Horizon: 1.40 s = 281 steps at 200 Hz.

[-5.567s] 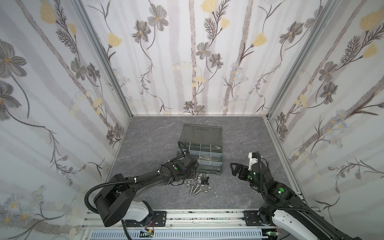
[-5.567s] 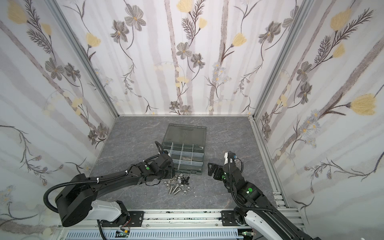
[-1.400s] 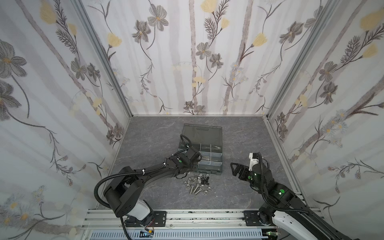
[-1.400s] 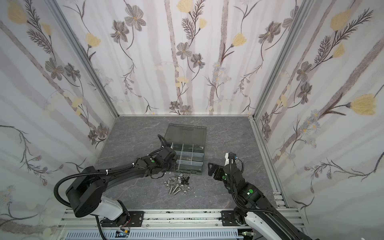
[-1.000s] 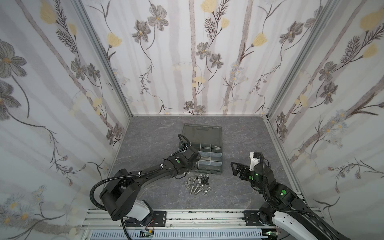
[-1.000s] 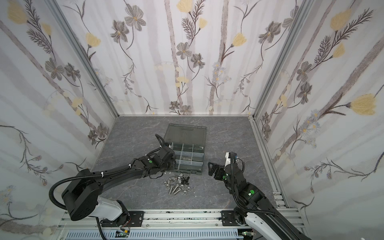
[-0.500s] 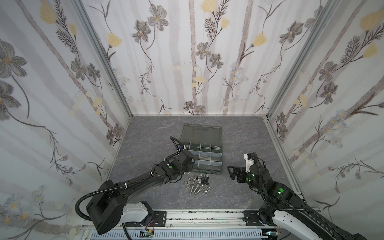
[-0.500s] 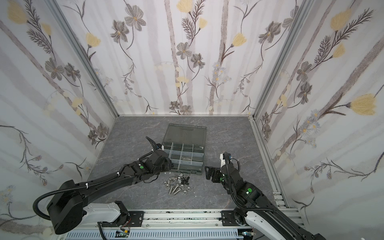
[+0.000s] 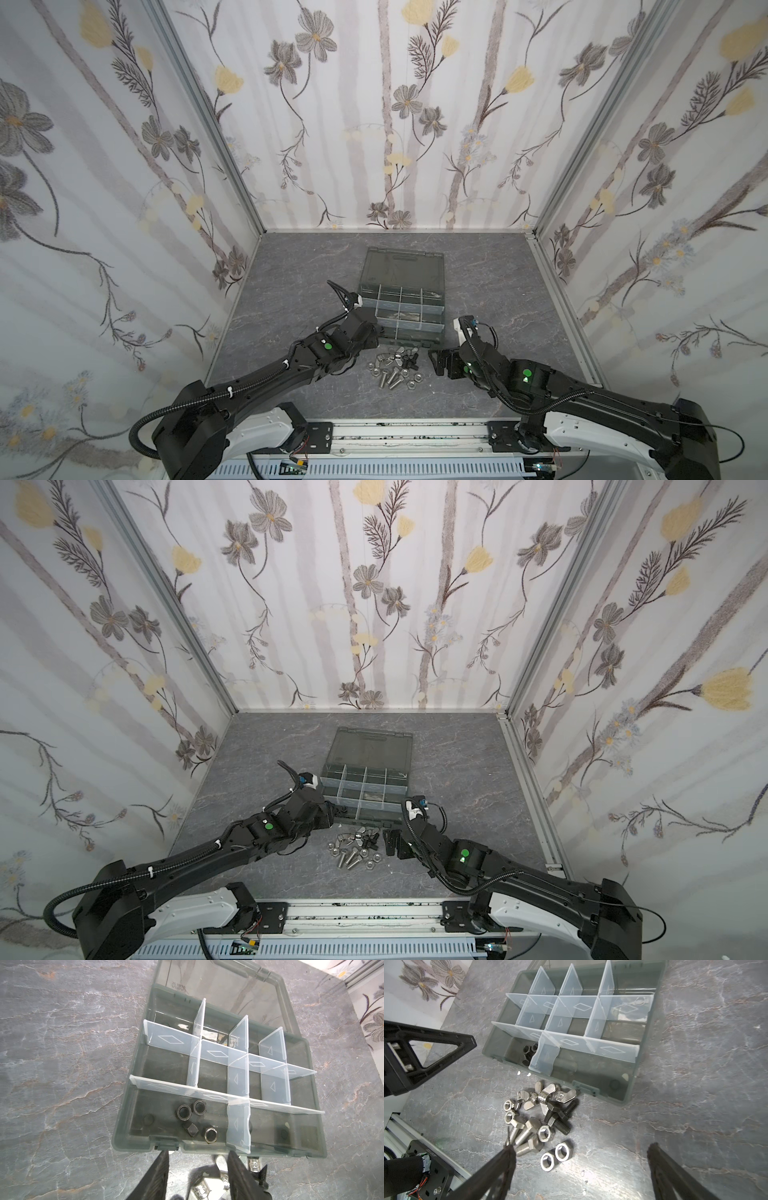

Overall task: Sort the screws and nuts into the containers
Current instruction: 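Lower the right gripper over the silver bolts and nuts in the pile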

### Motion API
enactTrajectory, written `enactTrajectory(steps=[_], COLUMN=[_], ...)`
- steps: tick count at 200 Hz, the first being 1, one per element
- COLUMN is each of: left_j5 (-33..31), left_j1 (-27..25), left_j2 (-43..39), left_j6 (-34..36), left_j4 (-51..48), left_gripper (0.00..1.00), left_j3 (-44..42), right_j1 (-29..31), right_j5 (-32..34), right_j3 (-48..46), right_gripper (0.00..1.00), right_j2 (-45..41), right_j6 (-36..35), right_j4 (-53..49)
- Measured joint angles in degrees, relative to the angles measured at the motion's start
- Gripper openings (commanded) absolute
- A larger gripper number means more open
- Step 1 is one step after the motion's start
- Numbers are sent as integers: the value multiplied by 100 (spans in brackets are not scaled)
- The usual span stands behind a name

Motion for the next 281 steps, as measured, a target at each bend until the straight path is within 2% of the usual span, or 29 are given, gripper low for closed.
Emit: enactTrajectory(steps=[74,119,163,201,281], left_j5=[116,195,81,22,234], left_j1=[11,46,76,164,417], left_j2=[-369,-297,-356,-435,-396], left_j6=[-26,2,20,129,446], left_j4=[-4,9,17,20,24], left_gripper=[49,51,52,53,54], left_j3=[-232,-229,-245,-315,-310], right_j1=[1130,1628,1705,1749,1751], right_j5=[273,264,-129,-468,-472], right_j3=[575,1095,1464,1510,2081], right_gripper=[91,82,65,56,52], right_j2=[1587,2444,3202,3434,3965], right_j6=[754,1180,1300,1366,1502], right_j4=[382,503,769,776,192])
